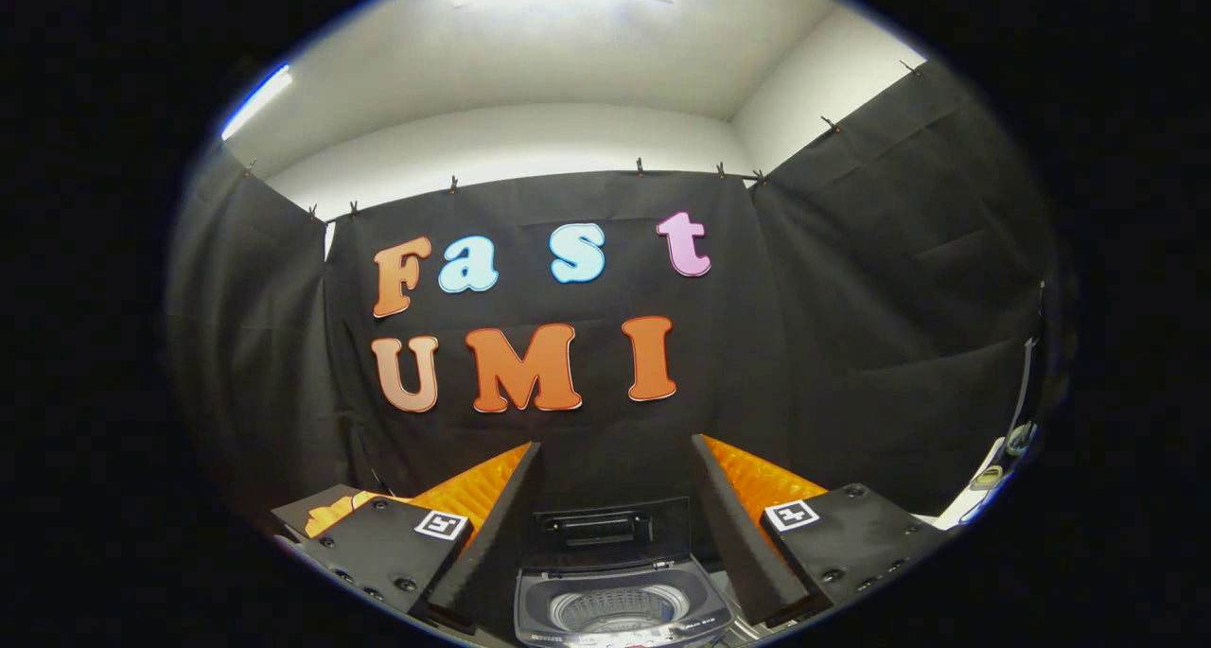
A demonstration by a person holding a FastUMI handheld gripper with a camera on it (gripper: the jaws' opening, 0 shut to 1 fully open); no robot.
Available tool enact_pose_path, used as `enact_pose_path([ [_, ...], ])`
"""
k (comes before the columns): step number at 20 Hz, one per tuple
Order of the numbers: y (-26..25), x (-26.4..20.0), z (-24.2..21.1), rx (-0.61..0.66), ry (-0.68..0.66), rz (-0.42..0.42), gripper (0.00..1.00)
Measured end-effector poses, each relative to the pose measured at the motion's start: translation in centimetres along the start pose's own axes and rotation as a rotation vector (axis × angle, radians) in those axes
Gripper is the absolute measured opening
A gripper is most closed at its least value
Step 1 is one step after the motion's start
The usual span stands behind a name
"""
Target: Put the clothes into the washing machine and then close the washing machine lid.
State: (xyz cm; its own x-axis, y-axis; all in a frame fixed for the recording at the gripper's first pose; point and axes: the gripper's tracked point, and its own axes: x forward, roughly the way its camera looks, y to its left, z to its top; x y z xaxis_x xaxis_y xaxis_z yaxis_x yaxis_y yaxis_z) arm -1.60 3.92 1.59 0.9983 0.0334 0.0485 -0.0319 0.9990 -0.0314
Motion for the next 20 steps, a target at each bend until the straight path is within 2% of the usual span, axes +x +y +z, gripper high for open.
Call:
enact_pose_path([
  [5,1.7,0.3,-0.4,-0.062,-0.029,-0.014,0.98],
  [12,7.8,2.3,-2.9,-0.026,0.012,0.061,0.98],
  [17,11.6,3.3,-2.3,-0.01,-0.014,0.093,0.98],
  [20,15.3,3.7,-1.5,0.019,-0.031,0.141,0.98],
])
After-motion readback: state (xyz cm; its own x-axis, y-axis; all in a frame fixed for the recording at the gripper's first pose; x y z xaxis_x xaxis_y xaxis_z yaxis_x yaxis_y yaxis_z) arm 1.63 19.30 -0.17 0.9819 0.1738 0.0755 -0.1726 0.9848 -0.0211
